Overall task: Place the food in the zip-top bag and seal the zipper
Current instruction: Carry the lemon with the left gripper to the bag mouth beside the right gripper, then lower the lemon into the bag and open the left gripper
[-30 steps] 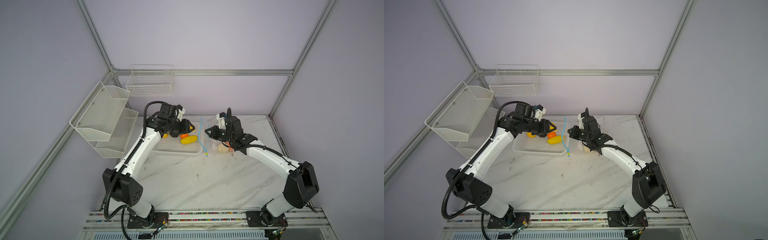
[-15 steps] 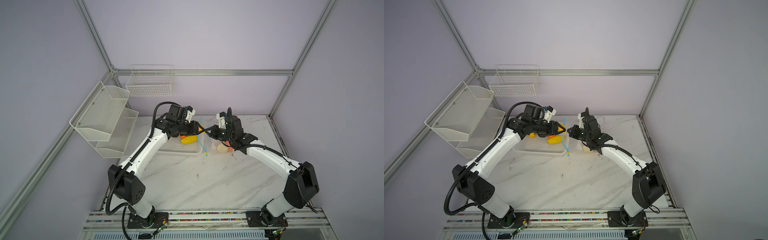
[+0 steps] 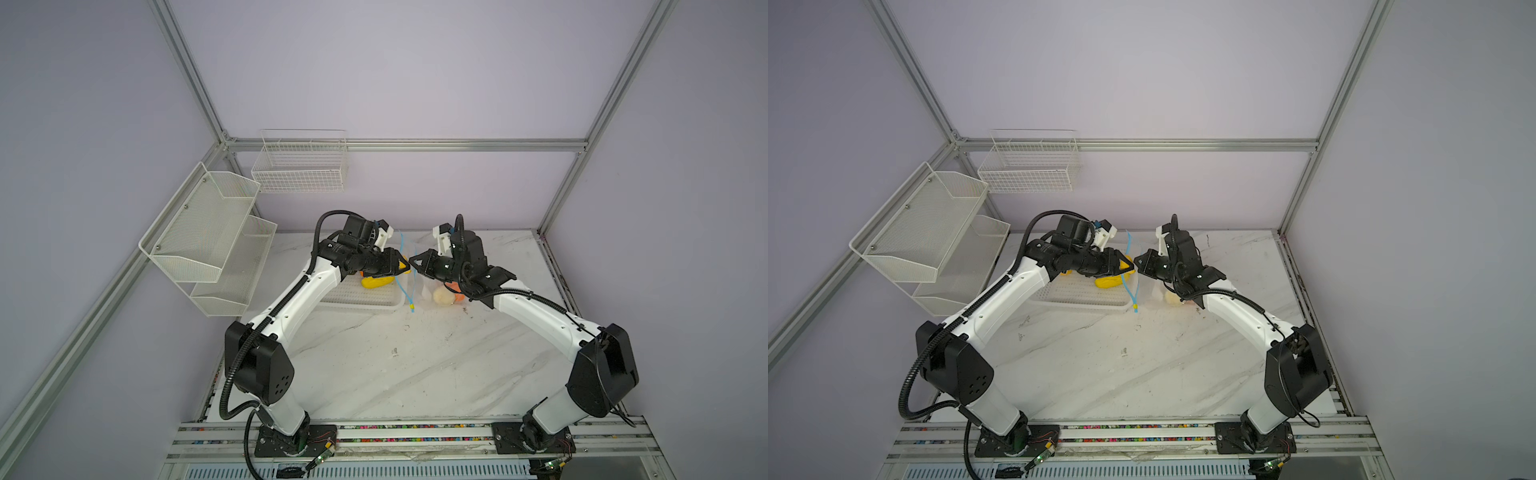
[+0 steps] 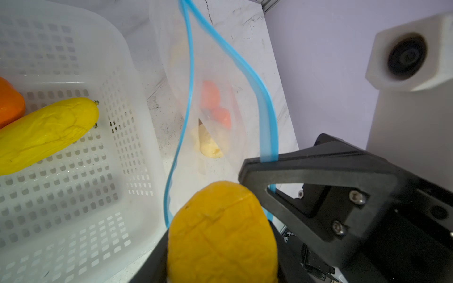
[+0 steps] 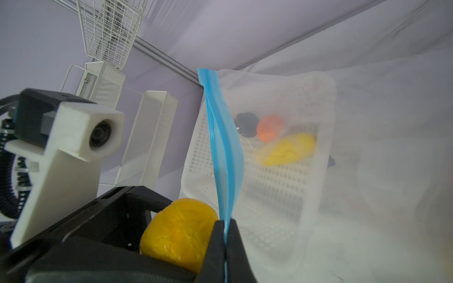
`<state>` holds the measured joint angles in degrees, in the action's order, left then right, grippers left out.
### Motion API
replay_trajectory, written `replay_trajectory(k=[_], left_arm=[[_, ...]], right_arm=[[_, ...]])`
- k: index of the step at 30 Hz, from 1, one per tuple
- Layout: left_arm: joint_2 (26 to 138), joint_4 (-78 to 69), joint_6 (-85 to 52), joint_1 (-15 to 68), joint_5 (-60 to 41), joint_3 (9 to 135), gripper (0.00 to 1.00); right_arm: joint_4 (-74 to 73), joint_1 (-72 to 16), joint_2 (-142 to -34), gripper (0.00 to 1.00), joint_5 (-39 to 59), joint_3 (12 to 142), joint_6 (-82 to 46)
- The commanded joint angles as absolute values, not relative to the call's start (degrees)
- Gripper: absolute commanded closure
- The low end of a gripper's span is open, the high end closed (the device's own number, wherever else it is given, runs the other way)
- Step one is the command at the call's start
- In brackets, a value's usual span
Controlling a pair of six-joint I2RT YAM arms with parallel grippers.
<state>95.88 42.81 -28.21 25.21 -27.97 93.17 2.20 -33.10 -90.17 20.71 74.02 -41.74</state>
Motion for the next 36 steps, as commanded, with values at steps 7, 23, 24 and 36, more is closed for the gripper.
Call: replay_trajectory(k=[7, 23, 24, 36], left_arm=[[96.5, 42.5, -24.8, 25.5, -27.9, 91.4, 0.62], [99.0, 46.6, -25.8, 27.0, -23.9, 95.3, 0.58], [99.1, 46.6, -25.9, 27.1, -23.7, 95.2, 0.57], [99.5, 46.9, -26.2, 28.4, -24.0, 97.8, 0.32]], right_arm=[[1.2, -32.9, -87.9, 1.00, 21.8, 76.3, -42.4], [0.7, -32.9, -87.4, 1.00, 22.0, 75.9, -43.1], [0.7, -32.9, -87.4, 1.00, 22.1, 75.9, -43.1], [0.4, -32.9, -87.4, 1.00, 22.3, 75.7, -43.1]])
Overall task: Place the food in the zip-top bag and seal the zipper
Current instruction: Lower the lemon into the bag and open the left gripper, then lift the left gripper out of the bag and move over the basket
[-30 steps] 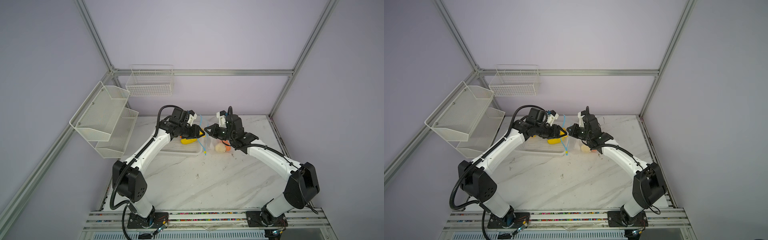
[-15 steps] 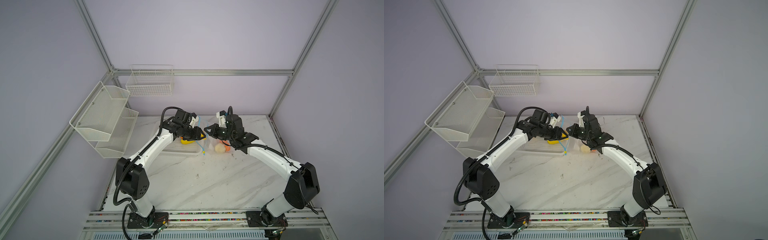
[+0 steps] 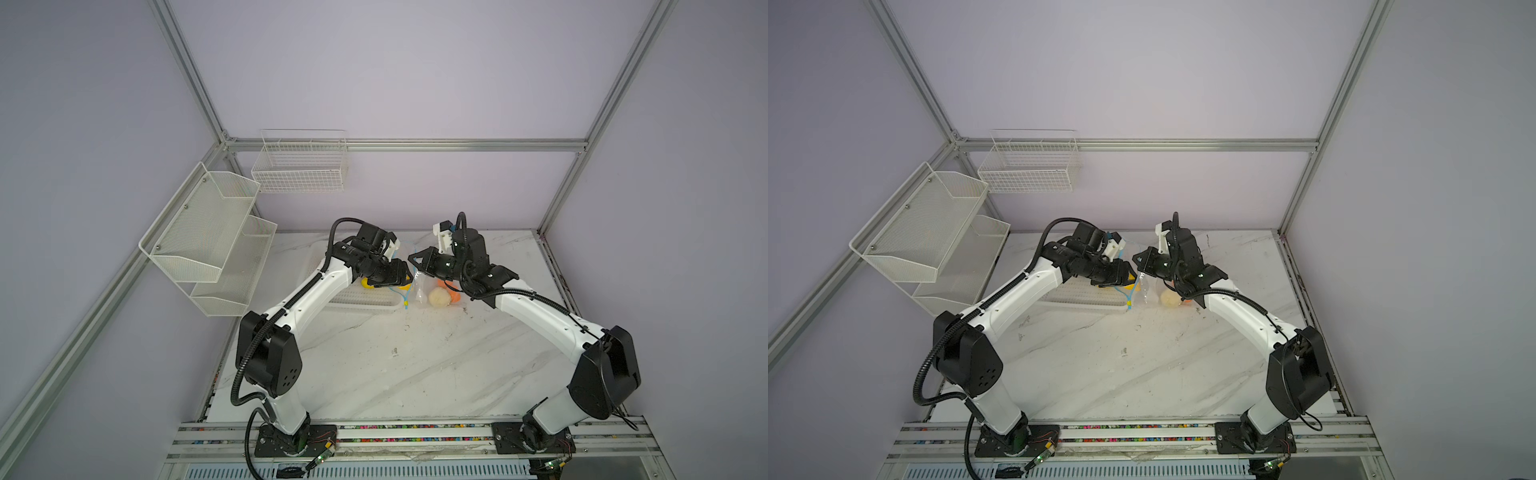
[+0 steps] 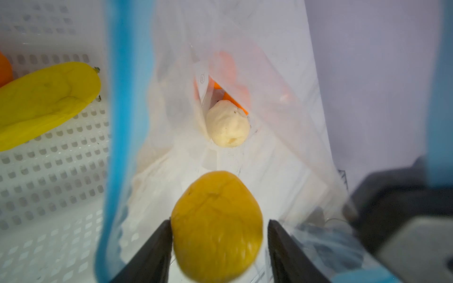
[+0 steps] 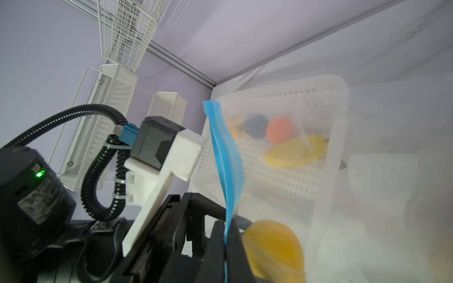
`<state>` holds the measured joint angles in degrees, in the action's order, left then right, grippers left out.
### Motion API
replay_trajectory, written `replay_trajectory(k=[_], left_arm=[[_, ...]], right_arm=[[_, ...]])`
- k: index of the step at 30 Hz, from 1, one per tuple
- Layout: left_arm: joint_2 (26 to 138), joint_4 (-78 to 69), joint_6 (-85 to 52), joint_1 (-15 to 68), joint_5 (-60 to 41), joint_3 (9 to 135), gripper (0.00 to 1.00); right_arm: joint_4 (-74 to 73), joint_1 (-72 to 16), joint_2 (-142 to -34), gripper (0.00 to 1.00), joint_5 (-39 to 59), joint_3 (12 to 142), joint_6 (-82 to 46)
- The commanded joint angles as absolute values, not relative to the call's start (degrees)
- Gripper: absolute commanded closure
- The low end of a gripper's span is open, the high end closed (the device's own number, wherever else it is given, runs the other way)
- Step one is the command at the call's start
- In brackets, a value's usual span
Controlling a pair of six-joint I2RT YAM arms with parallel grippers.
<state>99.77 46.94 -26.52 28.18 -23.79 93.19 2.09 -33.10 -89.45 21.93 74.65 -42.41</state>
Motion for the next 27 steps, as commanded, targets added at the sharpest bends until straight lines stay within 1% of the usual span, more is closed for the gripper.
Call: replay_trajectory(k=[1, 4, 10, 16, 21, 27], left_arm=[[99.5, 46.9, -26.2, 28.4, -23.9, 97.8, 0.30], [99.4, 47.2, -26.0, 28.4, -23.9, 97.8, 0.26], [97.9, 48.1, -25.5, 28.4, -22.5, 97.8, 0.25], [93.2, 49.3, -23.7, 27.8, -17.2, 96.9, 0.25], [90.1, 50.8, -22.4, 27.0, -15.4, 97.9, 0.20], [88.8, 52.4, -19.9, 22.7, -13.1, 97.6, 0.17]], right_arm=[[0.3, -32.9, -87.3, 1.00, 22.3, 75.6, -43.1], [0.3, -32.9, -87.3, 1.00, 22.2, 75.4, -43.0], [0.3, -32.9, -87.5, 1.00, 22.3, 75.6, -43.0], [0.3, -32.9, -87.7, 1.00, 22.1, 75.1, -42.7], [-0.2, -32.9, -88.0, 1.00, 22.6, 75.4, -42.8], [0.0, -32.9, -88.3, 1.00, 22.6, 75.7, -42.8]])
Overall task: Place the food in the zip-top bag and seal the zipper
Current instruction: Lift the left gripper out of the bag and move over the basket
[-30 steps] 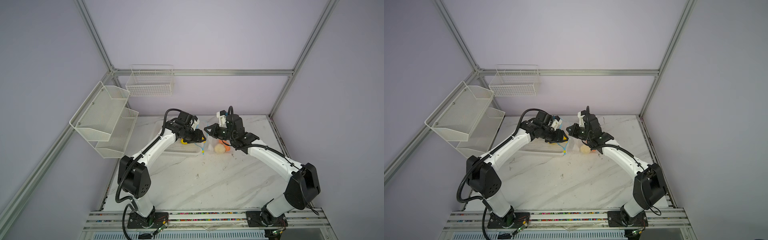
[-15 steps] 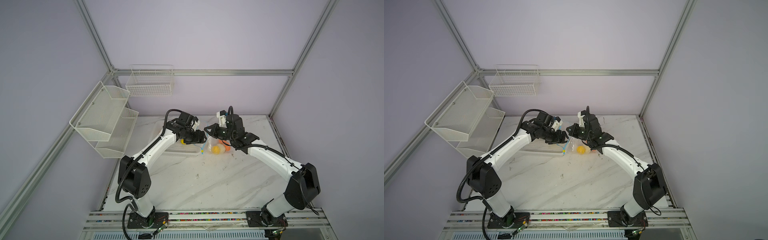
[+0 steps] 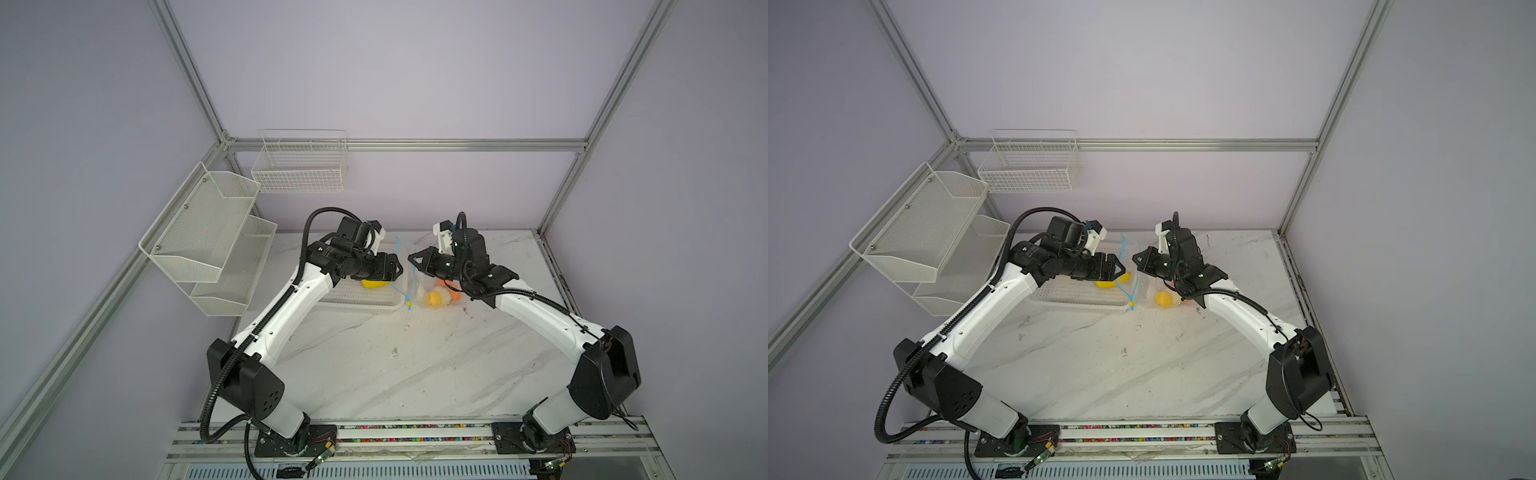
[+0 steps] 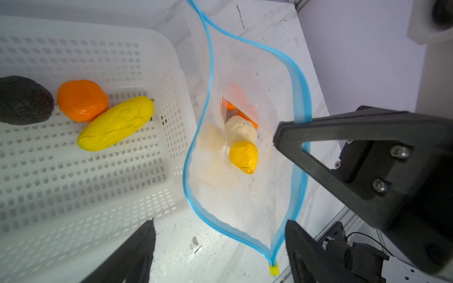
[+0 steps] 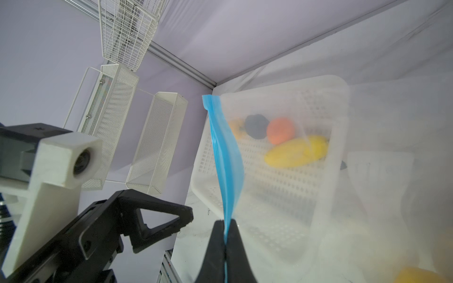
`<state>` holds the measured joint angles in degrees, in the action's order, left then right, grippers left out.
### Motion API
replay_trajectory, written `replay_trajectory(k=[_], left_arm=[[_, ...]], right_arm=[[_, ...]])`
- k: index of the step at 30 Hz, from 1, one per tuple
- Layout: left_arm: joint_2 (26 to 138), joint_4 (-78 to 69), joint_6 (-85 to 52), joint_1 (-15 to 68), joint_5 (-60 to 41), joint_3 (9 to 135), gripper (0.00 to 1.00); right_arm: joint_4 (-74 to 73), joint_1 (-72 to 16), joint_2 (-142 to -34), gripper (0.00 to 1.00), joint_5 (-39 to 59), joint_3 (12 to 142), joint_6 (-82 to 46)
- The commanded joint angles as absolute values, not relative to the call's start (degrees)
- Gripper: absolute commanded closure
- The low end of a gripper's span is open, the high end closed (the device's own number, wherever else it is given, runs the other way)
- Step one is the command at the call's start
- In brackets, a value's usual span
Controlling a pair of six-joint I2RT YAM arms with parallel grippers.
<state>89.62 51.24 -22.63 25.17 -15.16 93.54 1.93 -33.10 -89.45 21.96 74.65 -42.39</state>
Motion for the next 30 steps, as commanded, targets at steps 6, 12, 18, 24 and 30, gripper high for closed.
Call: replay_trajectory(k=[6, 12, 18, 24, 30], left_arm=[[91.0, 52.3, -19.3, 17.1, -16.2, 97.2, 0.16], [97.1, 51.3, -19.5, 15.2, -11.4, 98.1, 0.15], [109.3, 55.3, -17.6, 14.9, -4.6, 105.7, 0.12], [118.2, 55.6, -17.9, 15.1, -6.3, 112.5, 0.11], [123.3, 55.5, -11.8, 17.5, -5.9, 119.0, 0.11]], right_arm=[[0.0, -32.9, -88.9, 1.00, 22.4, 75.5, -42.8], [-0.3, -32.9, -89.4, 1.00, 22.6, 75.6, -42.4], [-1.2, -32.9, -90.3, 1.00, 23.2, 75.2, -41.9], [-2.1, -32.8, -90.6, 1.00, 23.8, 73.8, -41.7], [-2.5, -32.9, -90.2, 1.00, 24.1, 72.6, -41.7]])
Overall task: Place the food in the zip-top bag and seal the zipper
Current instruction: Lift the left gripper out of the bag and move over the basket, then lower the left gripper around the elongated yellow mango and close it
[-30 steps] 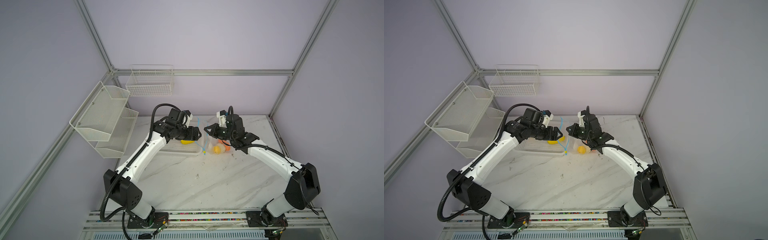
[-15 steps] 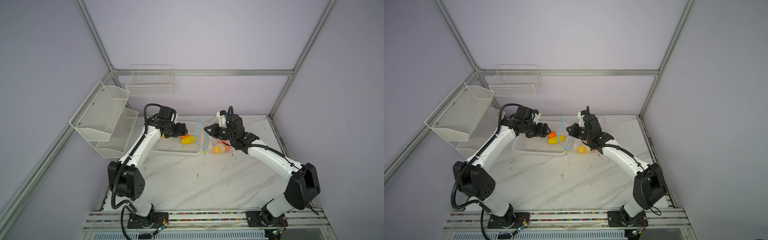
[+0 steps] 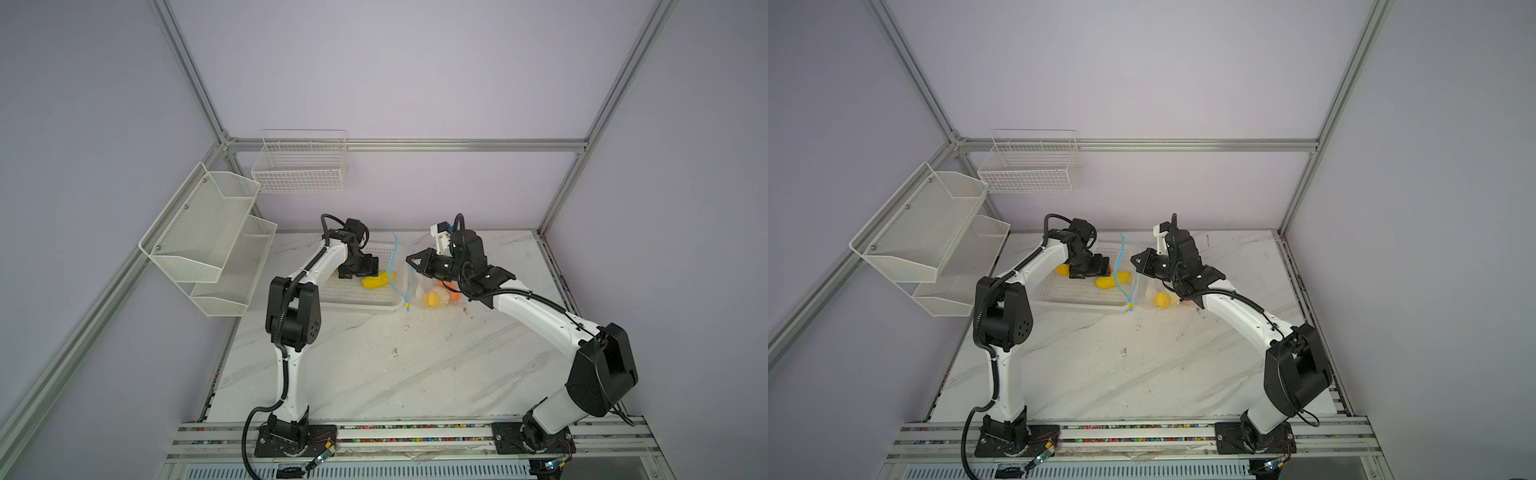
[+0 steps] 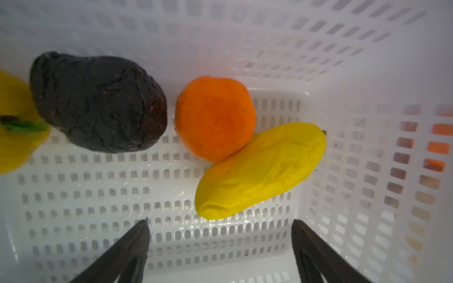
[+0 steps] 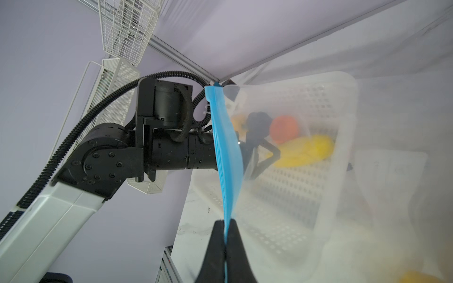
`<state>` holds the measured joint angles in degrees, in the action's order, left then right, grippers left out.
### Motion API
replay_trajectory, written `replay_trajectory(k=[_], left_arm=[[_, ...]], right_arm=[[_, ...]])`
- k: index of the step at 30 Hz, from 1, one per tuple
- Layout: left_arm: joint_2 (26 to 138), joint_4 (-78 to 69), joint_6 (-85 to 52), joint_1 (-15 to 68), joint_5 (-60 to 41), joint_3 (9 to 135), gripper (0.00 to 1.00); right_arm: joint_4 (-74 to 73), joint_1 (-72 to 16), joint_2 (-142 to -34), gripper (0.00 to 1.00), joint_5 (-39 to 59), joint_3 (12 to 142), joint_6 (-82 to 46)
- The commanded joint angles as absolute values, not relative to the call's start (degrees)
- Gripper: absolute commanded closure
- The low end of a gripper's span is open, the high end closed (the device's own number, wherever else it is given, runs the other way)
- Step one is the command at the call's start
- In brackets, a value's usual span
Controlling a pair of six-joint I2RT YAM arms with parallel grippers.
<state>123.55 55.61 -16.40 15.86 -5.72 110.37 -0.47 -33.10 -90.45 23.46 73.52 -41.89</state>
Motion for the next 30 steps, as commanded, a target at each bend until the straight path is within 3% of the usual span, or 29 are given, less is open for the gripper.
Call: replay_trajectory(k=[1, 8, 16, 30], left_arm=[[124.1, 55.4, -9.8, 17.8, -5.9, 119.9, 0.11], [129.6, 54.5, -1.5, 18.1, -9.1, 124.5, 0.14], [129.9, 54.8, -1.0, 19.1, -9.3, 121.8, 0.23], [132.1, 55.2, 1.0, 22.3, -1.8, 121.2, 0.28]], right_arm=[[-2.6, -32.9, -90.0, 1.00, 24.0, 72.4, -41.7], [-3.0, -32.9, -89.8, 1.00, 24.5, 72.1, -41.7], [-2.8, -32.8, -90.0, 1.00, 24.8, 72.5, -41.7], [-2.7, -32.7, -89.6, 1.00, 24.5, 72.1, -41.6]])
